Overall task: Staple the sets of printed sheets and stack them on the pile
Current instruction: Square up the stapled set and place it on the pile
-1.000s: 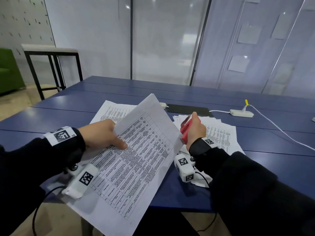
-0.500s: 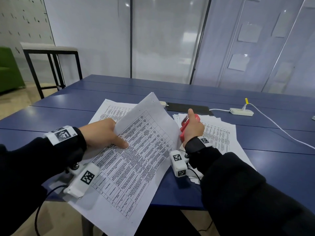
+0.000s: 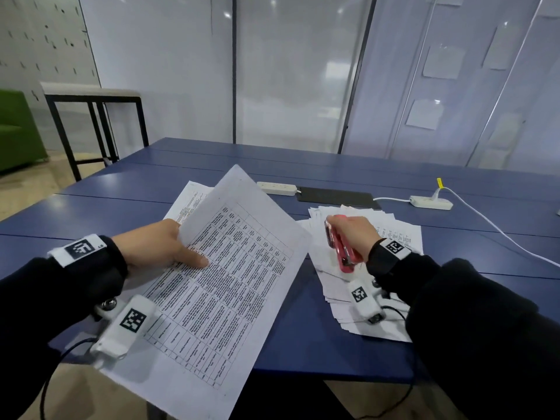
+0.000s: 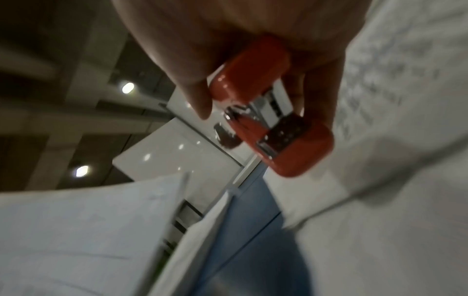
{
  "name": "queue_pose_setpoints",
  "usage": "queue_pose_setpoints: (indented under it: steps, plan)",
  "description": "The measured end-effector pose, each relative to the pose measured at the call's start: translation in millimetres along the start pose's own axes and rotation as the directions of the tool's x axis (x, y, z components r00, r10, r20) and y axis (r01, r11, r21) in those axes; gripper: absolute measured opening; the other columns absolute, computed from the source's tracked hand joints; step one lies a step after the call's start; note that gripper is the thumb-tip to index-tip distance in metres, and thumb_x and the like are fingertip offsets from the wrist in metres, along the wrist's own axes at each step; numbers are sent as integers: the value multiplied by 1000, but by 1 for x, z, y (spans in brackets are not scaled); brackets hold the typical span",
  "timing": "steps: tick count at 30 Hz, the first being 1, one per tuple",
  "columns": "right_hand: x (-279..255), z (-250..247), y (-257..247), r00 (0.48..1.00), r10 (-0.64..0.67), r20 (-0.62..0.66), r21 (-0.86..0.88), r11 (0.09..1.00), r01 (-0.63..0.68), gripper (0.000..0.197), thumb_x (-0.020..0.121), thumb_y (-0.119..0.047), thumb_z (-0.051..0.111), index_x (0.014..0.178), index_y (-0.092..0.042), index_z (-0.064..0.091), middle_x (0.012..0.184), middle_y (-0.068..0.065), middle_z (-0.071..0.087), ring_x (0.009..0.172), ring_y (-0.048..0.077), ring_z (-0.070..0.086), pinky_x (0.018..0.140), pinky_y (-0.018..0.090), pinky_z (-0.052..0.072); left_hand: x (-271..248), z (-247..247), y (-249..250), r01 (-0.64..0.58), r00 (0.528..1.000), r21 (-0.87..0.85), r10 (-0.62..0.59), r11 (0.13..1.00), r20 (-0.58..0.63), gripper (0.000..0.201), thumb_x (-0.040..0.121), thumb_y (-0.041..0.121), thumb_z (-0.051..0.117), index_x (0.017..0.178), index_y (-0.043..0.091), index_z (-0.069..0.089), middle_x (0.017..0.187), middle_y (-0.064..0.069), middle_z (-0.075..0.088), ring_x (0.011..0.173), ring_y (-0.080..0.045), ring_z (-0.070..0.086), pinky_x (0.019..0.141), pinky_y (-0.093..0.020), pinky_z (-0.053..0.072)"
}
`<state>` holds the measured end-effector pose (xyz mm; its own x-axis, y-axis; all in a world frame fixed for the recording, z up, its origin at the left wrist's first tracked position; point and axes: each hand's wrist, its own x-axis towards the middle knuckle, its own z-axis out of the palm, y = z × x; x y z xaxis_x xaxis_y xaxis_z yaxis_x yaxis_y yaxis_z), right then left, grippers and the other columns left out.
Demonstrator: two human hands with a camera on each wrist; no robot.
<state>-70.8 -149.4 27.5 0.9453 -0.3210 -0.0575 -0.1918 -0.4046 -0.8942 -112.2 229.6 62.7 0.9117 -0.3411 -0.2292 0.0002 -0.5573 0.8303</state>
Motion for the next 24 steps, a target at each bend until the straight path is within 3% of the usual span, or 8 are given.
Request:
queue_pose_setpoints:
  steps: [4, 8, 10, 12, 14, 16, 20, 24]
  plan:
    - [5, -17, 10, 987, -40, 153, -647, 751, 131, 41, 89, -53, 67, 81, -14, 72, 77, 3, 73, 73, 19, 67, 62, 27, 45, 2, 6, -13, -10, 1000, -273, 6, 962, -16, 33, 80, 1, 82, 112, 0, 74, 108, -18, 78, 94, -33, 78, 72, -31, 63]
    - [9, -12, 24, 978, -74, 197, -817, 539, 206, 44, 96, -53, 61, 123, -19, 68, 126, 6, 66, 120, 27, 60, 96, 37, 48, 11, 18, -30, -74, 997, -394, 73, 916, -17, 93, 42, 37, 104, 122, 2, 71, 119, -15, 76, 110, -34, 73, 92, -40, 60]
    - [1, -4, 26, 958, -243, 154, -736, 618, 276, 48, 97, -54, 59, 134, -23, 61, 134, 4, 57, 123, 26, 56, 102, 41, 46, 16, 25, -36, -90, 995, -450, 62, 888, -78, 78, 54, 31, 101, 120, 1, 72, 117, -17, 76, 108, -35, 74, 93, -42, 60]
    - [-18, 12, 19, 904, -422, 66, -446, 798, 406, 40, 100, -50, 59, 129, -23, 63, 126, 3, 62, 105, 18, 62, 92, 37, 50, 19, 34, -36, -101, 987, -521, 20, 848, -160, 43, 77, 8, 84, 118, -1, 72, 115, -20, 76, 105, -38, 74, 97, -48, 57]
    - [-45, 34, 5, 943, -324, 72, 31, 946, 323, 33, 101, -48, 59, 121, -22, 64, 111, 6, 69, 82, 14, 66, 70, 34, 54, 22, 40, -38, -132, 971, -549, -4, 825, -239, 33, 85, -2, 74, 117, -2, 72, 113, -20, 76, 104, -39, 74, 98, -50, 55]
    - [-63, 57, -2, 951, -148, 273, 241, 967, 81, 32, 101, -45, 62, 117, -17, 64, 100, 6, 73, 73, 17, 68, 56, 32, 54, 26, 43, -39, -153, 957, -557, -19, 816, -290, 31, 87, -3, 73, 118, -1, 71, 112, -18, 77, 105, -37, 74, 96, -47, 57]
    - [-60, 99, 3, 923, -107, 369, 240, 971, 17, 23, 93, -19, 69, 111, -5, 75, 114, 12, 77, 108, 31, 73, 100, 47, 56, 29, 40, -43, -187, 938, -551, -18, 813, -345, 34, 87, 0, 75, 120, 3, 71, 116, -14, 77, 108, -32, 74, 101, -46, 54]
    - [-44, 120, -9, 967, -97, 237, 408, 913, -9, 21, 99, -15, 62, 114, -3, 70, 120, 15, 73, 116, 36, 66, 105, 45, 49, 25, 30, -62, -163, 933, -581, -67, 798, -353, 38, 86, 11, 80, 122, 4, 69, 116, -14, 77, 109, -36, 73, 102, -51, 54]
